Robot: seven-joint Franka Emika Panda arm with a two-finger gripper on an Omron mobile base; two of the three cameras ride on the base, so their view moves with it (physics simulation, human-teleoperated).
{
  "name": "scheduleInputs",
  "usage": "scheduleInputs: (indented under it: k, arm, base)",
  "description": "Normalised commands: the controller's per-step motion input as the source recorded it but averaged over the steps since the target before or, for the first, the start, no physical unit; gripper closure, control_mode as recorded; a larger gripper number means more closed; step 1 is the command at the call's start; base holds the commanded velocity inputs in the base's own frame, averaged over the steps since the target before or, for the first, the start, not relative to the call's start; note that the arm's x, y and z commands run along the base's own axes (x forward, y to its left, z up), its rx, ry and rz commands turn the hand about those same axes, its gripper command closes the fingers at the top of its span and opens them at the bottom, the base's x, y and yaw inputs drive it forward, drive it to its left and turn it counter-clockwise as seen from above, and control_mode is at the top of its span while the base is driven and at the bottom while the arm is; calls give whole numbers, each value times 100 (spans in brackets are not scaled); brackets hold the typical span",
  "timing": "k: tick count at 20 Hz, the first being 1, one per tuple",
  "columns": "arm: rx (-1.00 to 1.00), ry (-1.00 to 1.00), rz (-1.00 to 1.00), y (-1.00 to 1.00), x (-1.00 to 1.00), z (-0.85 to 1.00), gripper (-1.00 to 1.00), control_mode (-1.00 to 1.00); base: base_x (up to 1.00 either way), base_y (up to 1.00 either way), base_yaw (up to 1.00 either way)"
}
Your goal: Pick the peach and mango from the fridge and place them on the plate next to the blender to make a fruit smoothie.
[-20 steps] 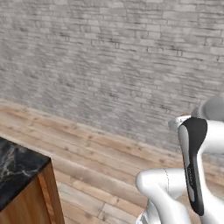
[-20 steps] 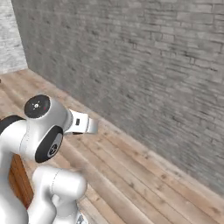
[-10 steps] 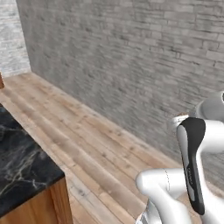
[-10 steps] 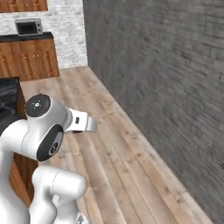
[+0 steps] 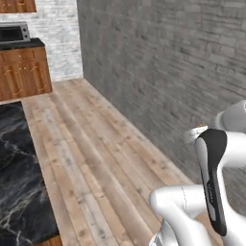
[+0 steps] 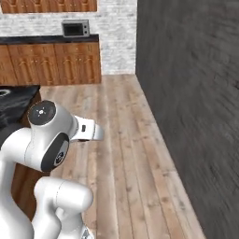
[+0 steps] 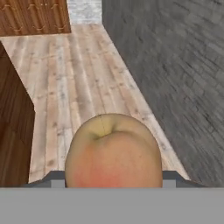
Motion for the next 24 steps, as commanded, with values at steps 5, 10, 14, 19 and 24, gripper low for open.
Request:
scheduleInputs:
  k: [5,10,14,19,24]
  arm:
    - [0,0,0,0,0,0,100,100]
    - [0,0,0,0,0,0,100,100]
    - [0,0,0,0,0,0,100,100]
    - [0,0,0,0,0,0,100,100]
    - [0,0,0,0,0,0,100,100]
  base:
    - [100,-13,44]
    - [100,-11,45]
    - [100,-18,47]
    - [100,-48,48]
    - [100,-87,41]
